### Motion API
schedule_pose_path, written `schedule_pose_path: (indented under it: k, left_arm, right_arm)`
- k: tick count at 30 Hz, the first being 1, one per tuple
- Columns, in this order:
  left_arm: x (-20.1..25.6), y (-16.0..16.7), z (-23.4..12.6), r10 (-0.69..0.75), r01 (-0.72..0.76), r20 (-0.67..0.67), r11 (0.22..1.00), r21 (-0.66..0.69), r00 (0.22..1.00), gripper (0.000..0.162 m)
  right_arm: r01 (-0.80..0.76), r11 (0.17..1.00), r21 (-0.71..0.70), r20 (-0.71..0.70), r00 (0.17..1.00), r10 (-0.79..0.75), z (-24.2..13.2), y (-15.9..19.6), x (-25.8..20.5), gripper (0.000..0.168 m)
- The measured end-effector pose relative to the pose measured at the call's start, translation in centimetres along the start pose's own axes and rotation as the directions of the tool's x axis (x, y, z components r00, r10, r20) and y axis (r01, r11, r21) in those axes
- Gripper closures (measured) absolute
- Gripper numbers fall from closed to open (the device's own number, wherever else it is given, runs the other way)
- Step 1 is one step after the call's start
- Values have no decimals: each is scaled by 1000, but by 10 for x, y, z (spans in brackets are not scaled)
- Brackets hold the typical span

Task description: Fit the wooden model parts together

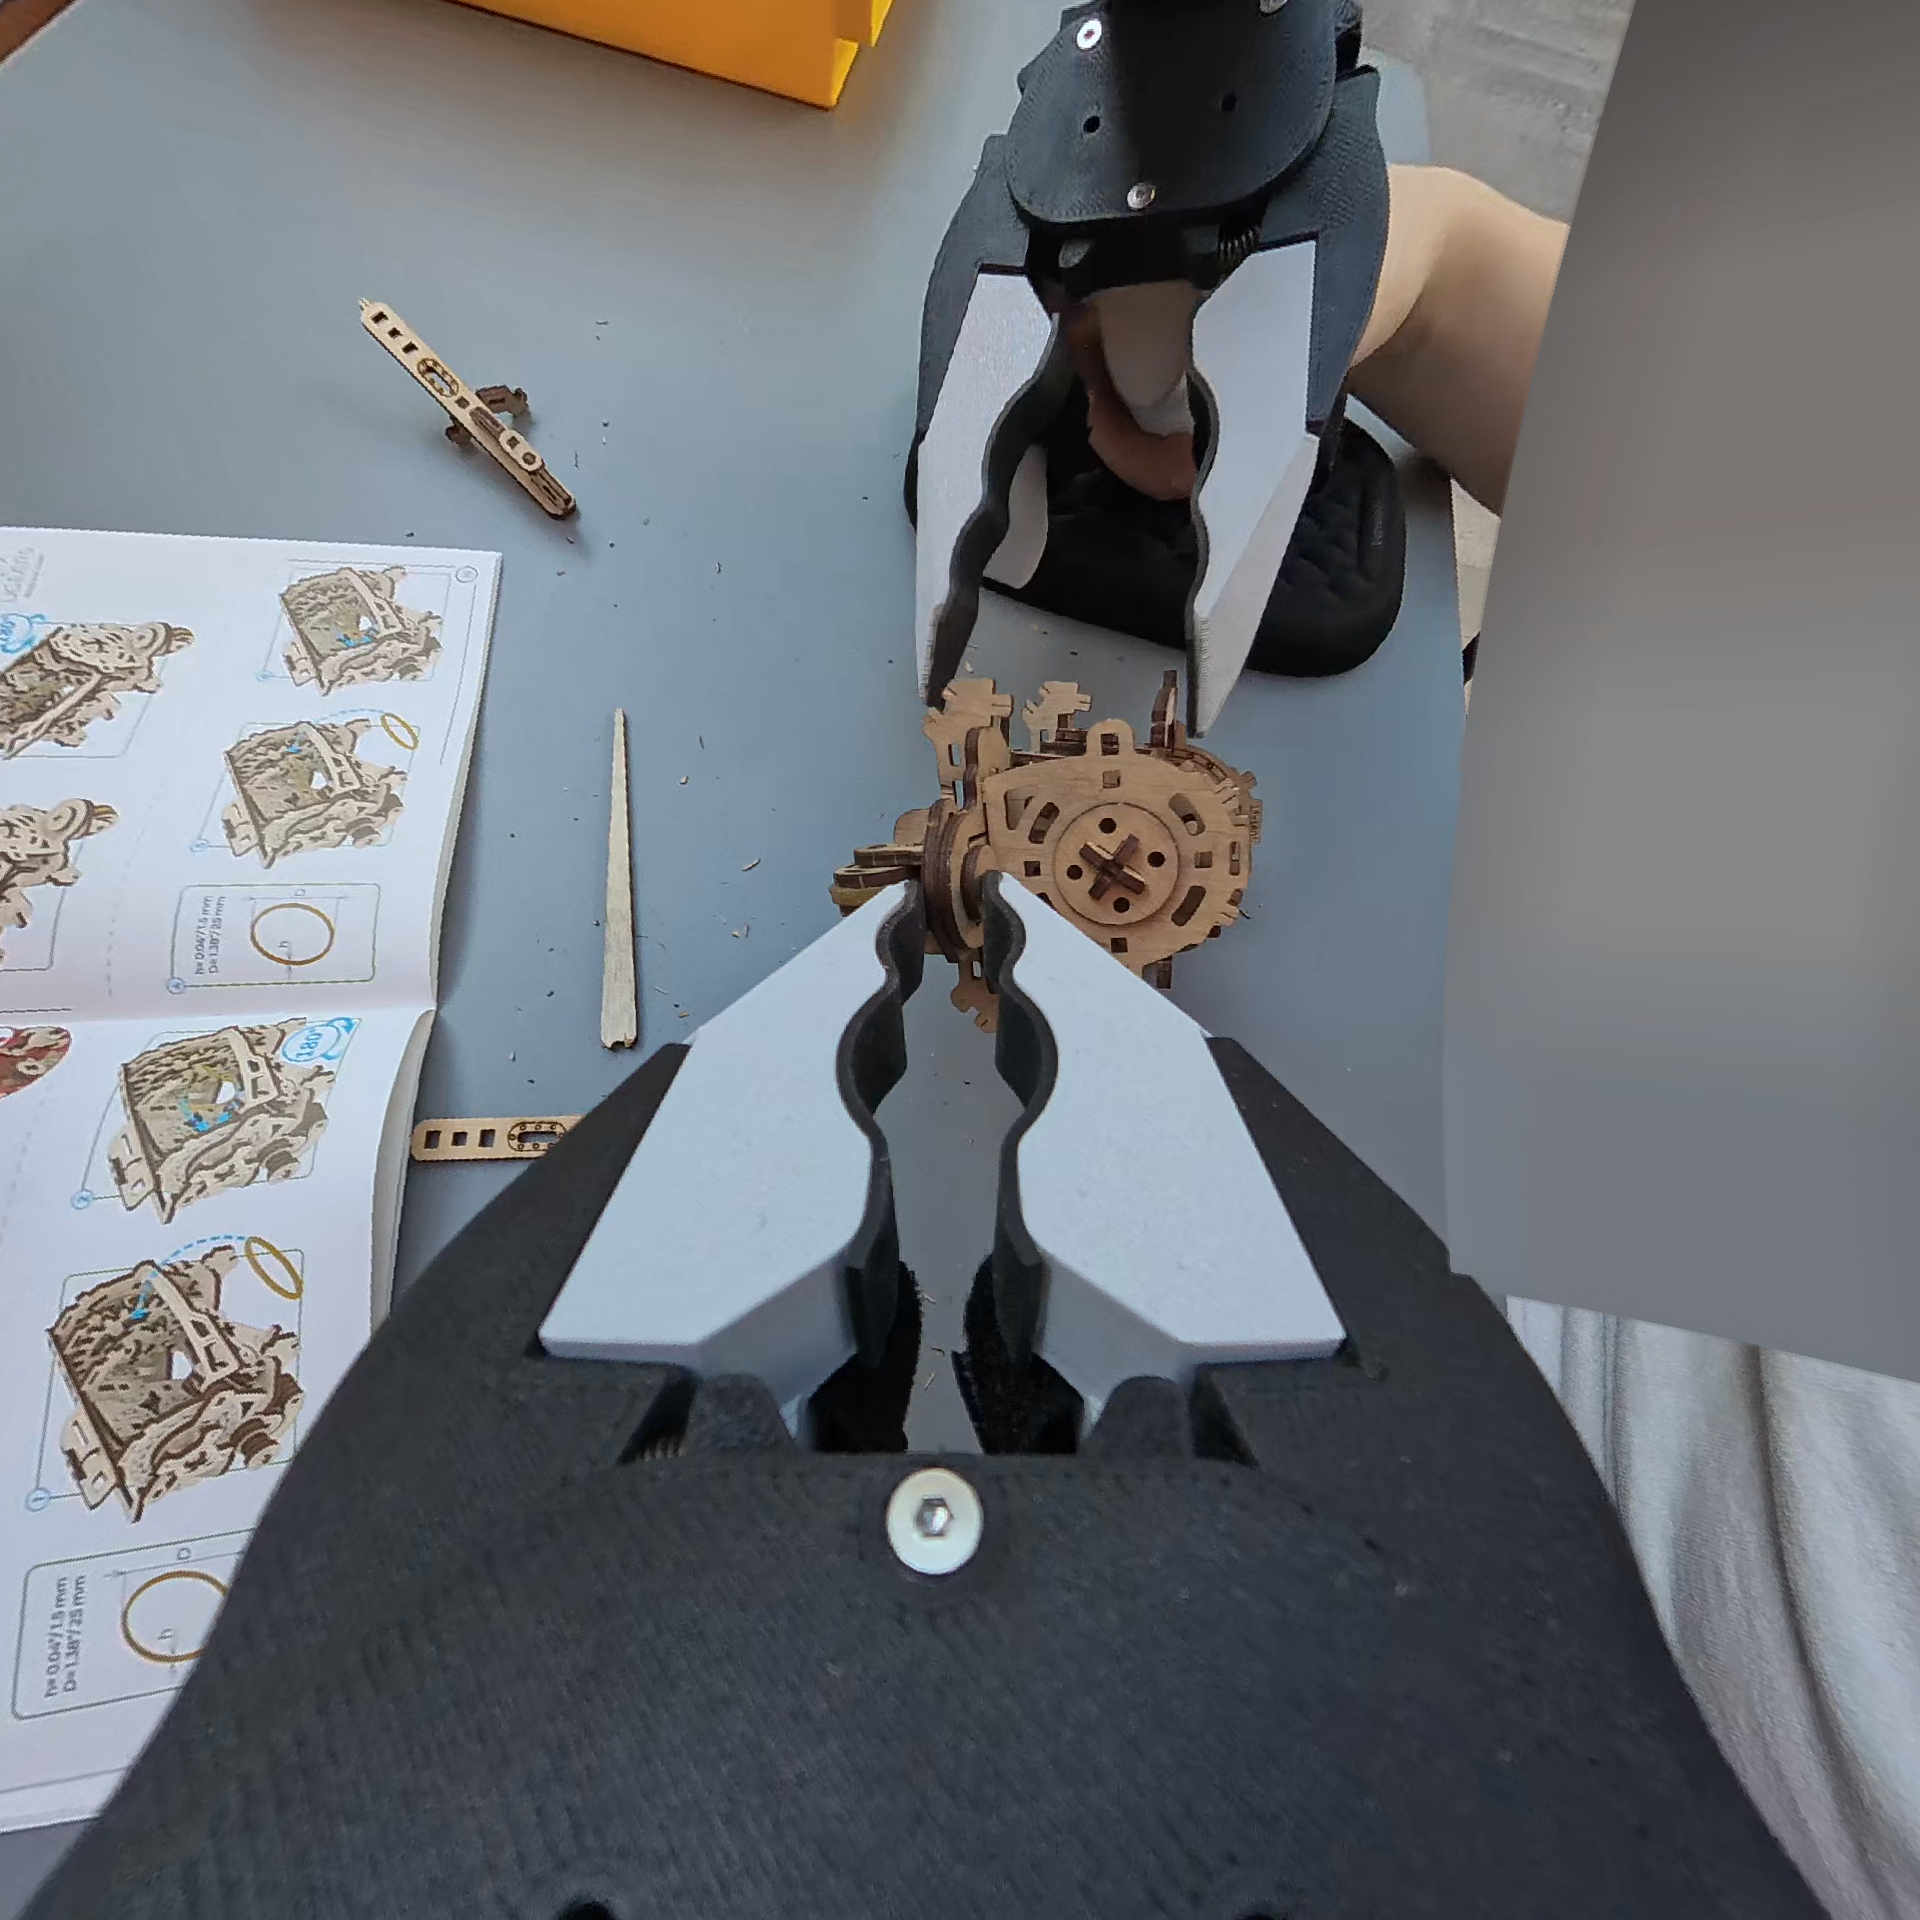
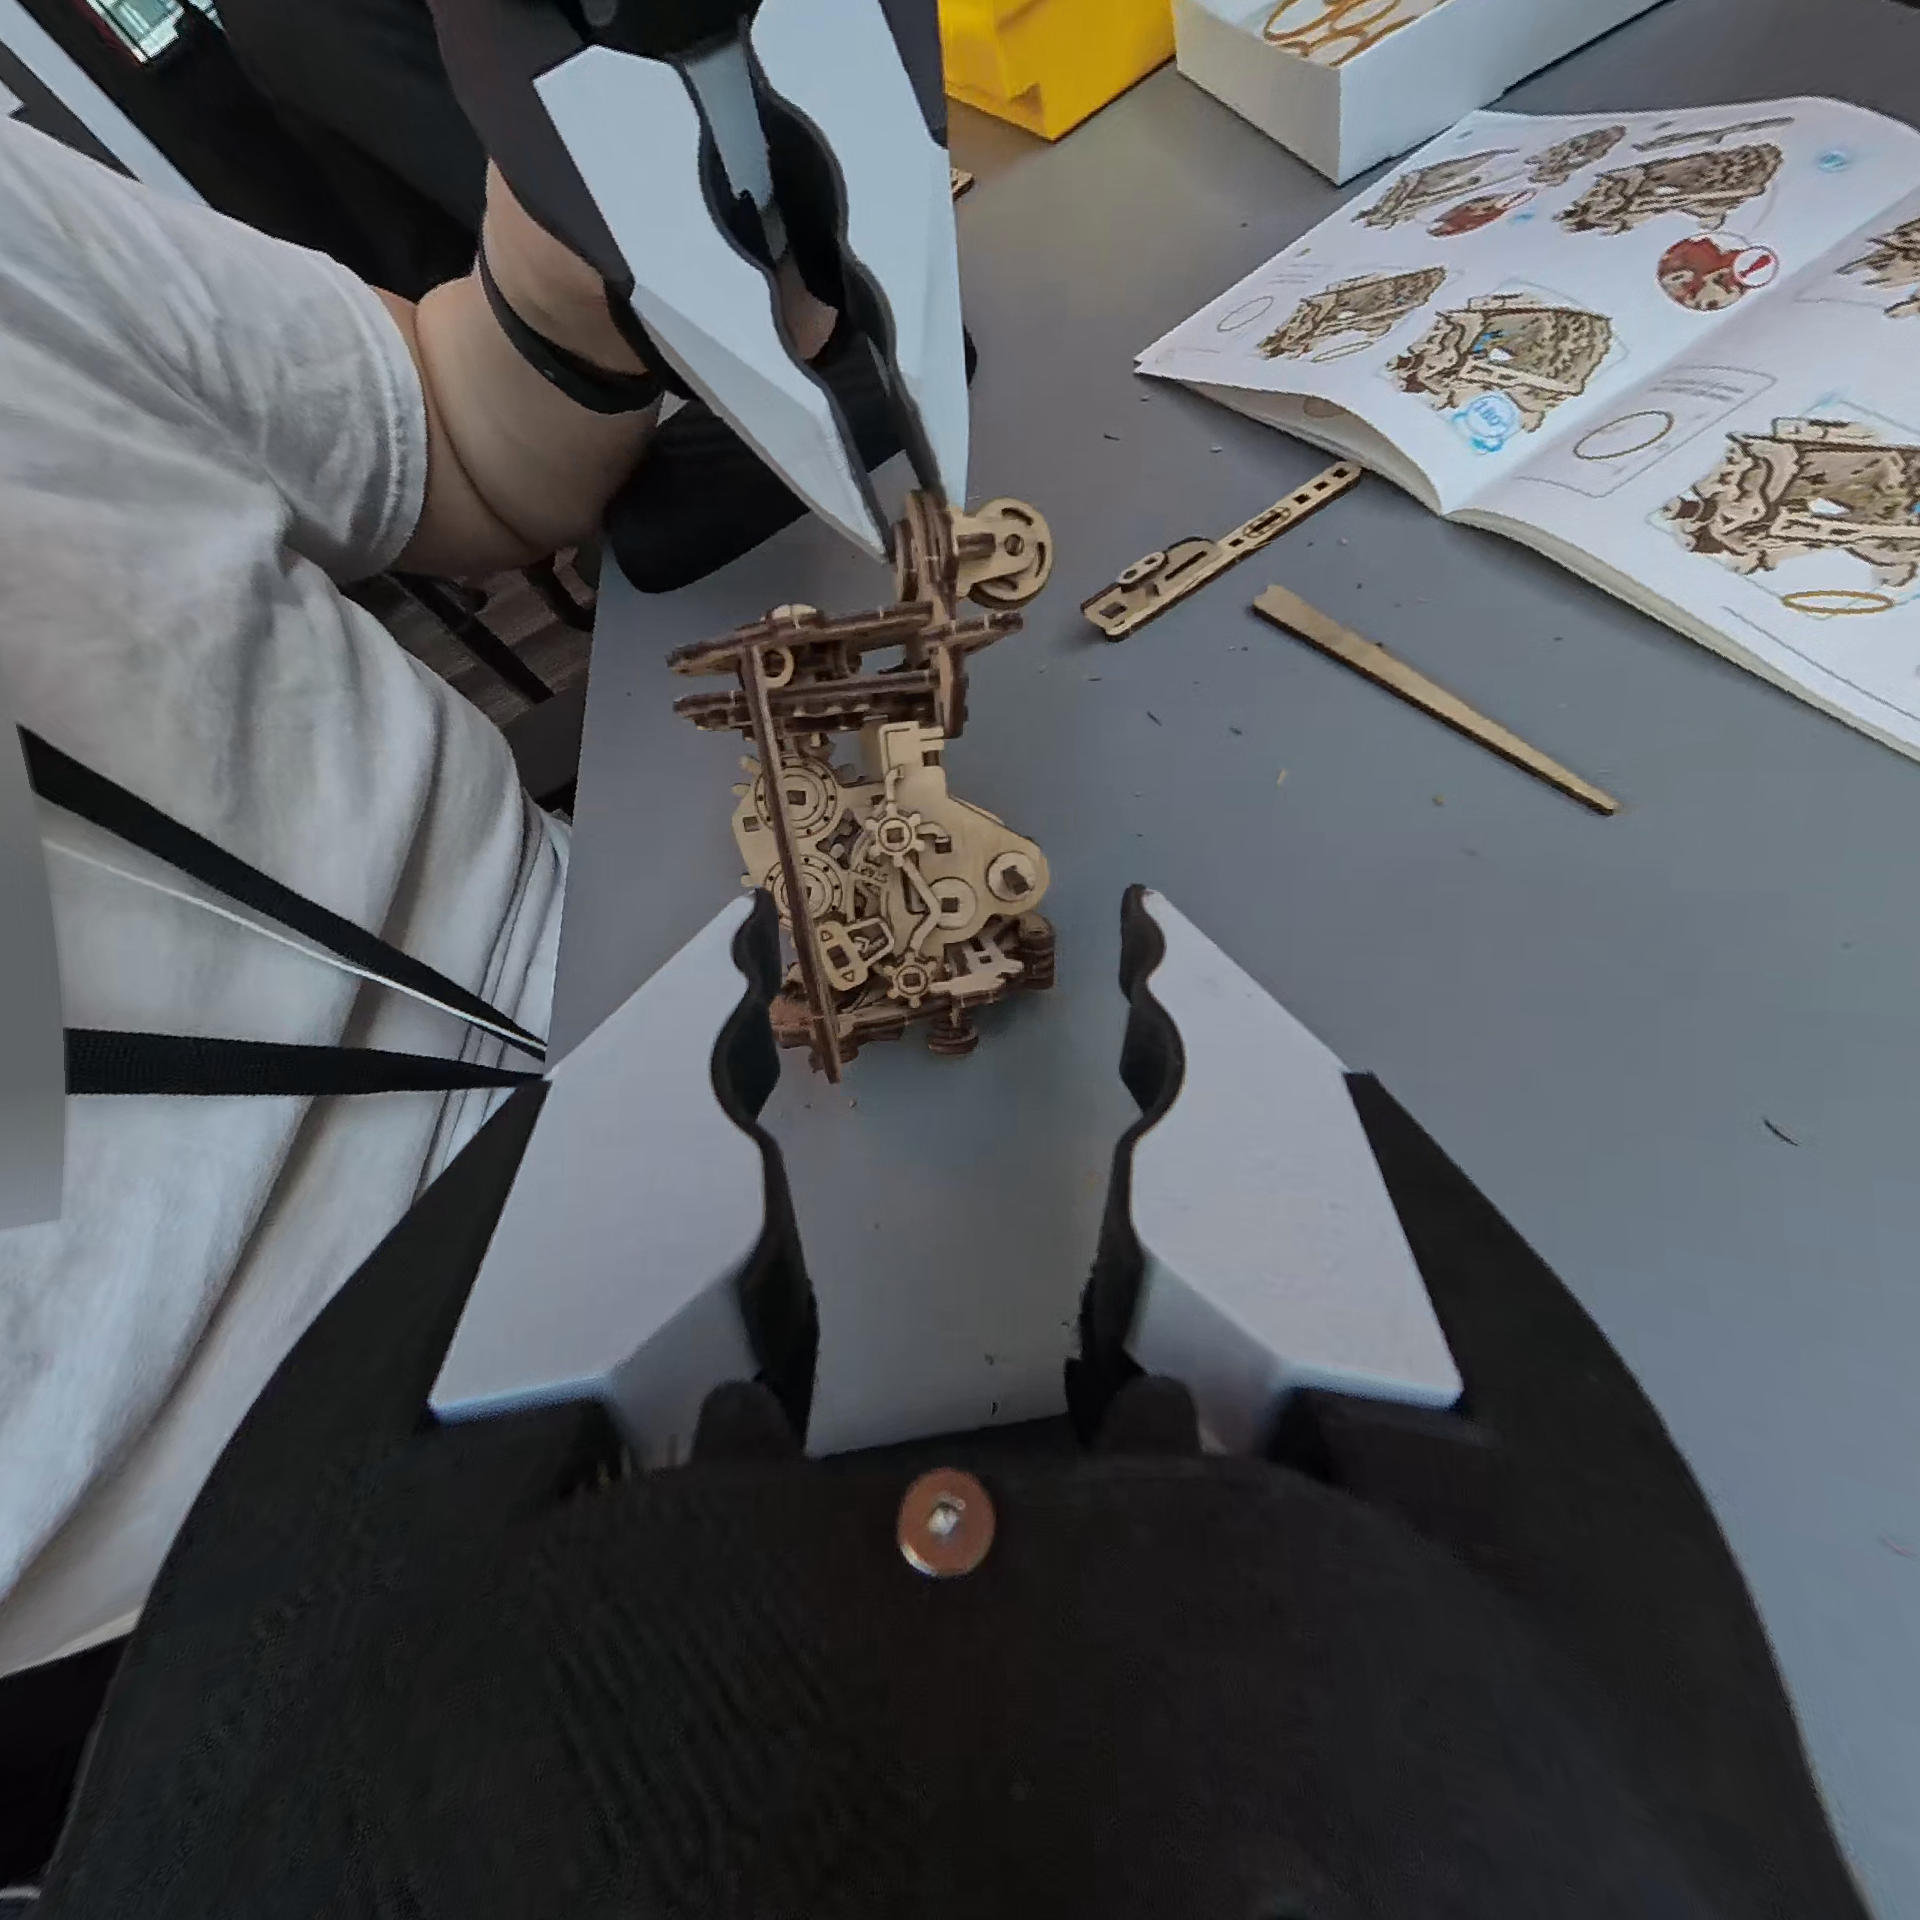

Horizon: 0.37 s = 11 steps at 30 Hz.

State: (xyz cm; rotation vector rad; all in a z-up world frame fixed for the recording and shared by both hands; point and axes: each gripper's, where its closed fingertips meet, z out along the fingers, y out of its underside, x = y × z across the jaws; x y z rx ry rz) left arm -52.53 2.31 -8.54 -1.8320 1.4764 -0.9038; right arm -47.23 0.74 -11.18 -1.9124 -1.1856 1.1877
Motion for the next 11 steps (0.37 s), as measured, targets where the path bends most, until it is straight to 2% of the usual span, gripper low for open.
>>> schedule_pose_path:
  k: [2, 5, 9, 11]
  left_arm:
    - [-1, 0, 0, 4, -4, -1, 1000, 0, 1000, 153]
    - [-1, -1, 1, 1, -1, -7, 1000, 1, 1000, 153]
    - [-3, 0, 1, -6, 6, -4, 1000, 5, 1000, 153]
    - [-3, -1, 1, -9, 9, -2, 1000, 7, 1000, 153]
  right_arm:
    - [-37, 999, 37, 34, 999, 36, 2, -7, -3, 101]
    - [-74, 997, -12, 55, 996, 75, 8, -3, -3, 102]
    - [-122, 992, -42, 64, 990, 125, 13, -1, -2, 122]
    - [-138, 990, -34, 61, 988, 140, 12, -2, 0, 125]
